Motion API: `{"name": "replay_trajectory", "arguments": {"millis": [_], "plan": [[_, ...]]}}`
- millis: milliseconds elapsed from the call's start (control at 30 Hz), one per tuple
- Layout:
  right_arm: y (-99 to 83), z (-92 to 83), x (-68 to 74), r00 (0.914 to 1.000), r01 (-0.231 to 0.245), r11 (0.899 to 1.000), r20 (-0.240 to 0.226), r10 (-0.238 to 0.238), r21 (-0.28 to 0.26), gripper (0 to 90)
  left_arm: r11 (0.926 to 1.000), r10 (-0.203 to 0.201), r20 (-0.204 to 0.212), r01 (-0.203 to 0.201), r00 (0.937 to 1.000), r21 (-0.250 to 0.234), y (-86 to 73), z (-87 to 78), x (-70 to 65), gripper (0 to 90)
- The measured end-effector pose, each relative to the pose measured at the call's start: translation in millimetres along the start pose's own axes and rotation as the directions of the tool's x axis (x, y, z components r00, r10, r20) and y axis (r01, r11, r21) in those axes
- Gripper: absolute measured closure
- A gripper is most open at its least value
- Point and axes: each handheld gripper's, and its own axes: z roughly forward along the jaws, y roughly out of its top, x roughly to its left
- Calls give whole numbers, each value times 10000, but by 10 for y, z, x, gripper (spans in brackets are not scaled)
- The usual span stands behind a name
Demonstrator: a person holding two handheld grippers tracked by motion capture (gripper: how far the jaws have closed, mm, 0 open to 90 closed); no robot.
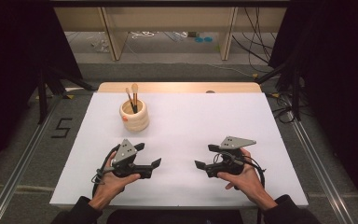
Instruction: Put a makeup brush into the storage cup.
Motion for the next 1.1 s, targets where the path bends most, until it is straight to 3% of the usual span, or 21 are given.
{"name": "replay_trajectory", "arguments": {"millis": [433, 1100], "plan": [[-2, 7, 8, 10000, 35, 10000, -60, -35, 33, 165, 9999, -87, 62, 87, 9999, 55, -48, -28, -103, 161], [-3, 5, 15, 9999, 66, 9999, -84, -65, 89, 164, 9996, -275, 27, 275, 9996, -44, -60, -39, -65, 161]]}}
